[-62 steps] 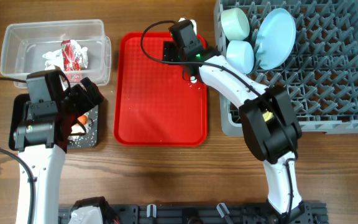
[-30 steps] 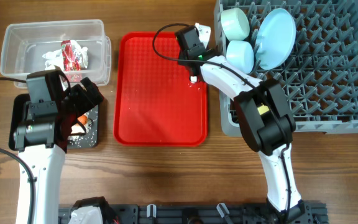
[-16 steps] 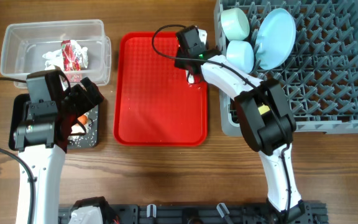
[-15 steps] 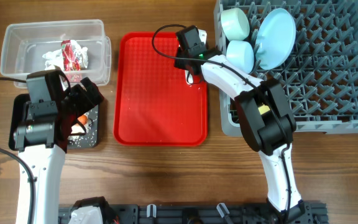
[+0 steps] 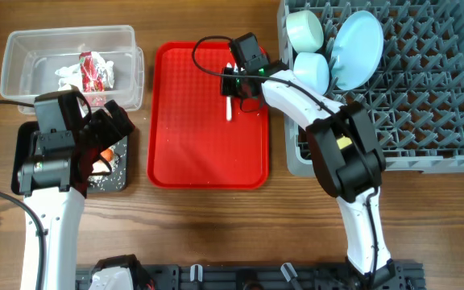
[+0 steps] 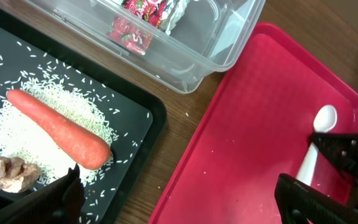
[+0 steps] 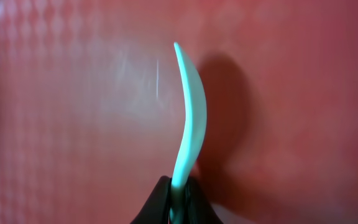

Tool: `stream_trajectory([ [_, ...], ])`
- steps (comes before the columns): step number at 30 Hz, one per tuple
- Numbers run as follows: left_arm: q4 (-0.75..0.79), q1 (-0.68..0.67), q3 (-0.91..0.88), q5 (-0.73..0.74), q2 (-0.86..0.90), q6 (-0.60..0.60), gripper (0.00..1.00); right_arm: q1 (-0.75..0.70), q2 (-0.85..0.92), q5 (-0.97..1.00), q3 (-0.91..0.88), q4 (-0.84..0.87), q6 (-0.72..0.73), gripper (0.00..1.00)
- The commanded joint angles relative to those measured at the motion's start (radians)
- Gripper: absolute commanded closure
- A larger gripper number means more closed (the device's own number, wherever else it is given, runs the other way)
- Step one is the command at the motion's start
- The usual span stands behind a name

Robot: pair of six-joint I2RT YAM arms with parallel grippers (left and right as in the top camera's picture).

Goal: Sort waste into correct bins and load items into the dishwasher rack
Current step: 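Carry the white spoon into the dish rack and release it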

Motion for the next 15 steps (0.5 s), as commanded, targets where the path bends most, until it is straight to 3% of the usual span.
stream_trajectory([
  [1, 0.002, 0.006, 0.016, -0.006, 0.002, -0.002, 0.01, 0.003, -0.174, -0.074, -0.009, -0.063, -0.186, 0.96],
  [5, 0.002, 0.006, 0.016, -0.006, 0.002, -0.002, 0.0, 0.003, -0.439, -0.068, -0.009, -0.228, -0.35, 0.96],
  [9, 0.002, 0.006, 0.016, -0.006, 0.002, -0.002, 0.0, -0.025, -0.732, 0.136, -0.009, -0.379, -0.352, 0.96],
  [11, 0.002, 0.006, 0.016, -0.006, 0.002, -0.002, 0.0, -0.068, -0.84, 0.308, -0.009, -0.465, -0.251, 0.96],
  [13, 0.002, 0.006, 0.016, -0.006, 0.002, -0.002, 0.0, -0.16, -0.941, 0.521, -0.01, -0.619, -0.051, 0.96],
  [15, 0.002, 0.006, 0.016, -0.006, 0.002, -0.002, 0.0, -0.245, -0.962, 0.602, -0.01, -0.739, 0.111, 0.96],
])
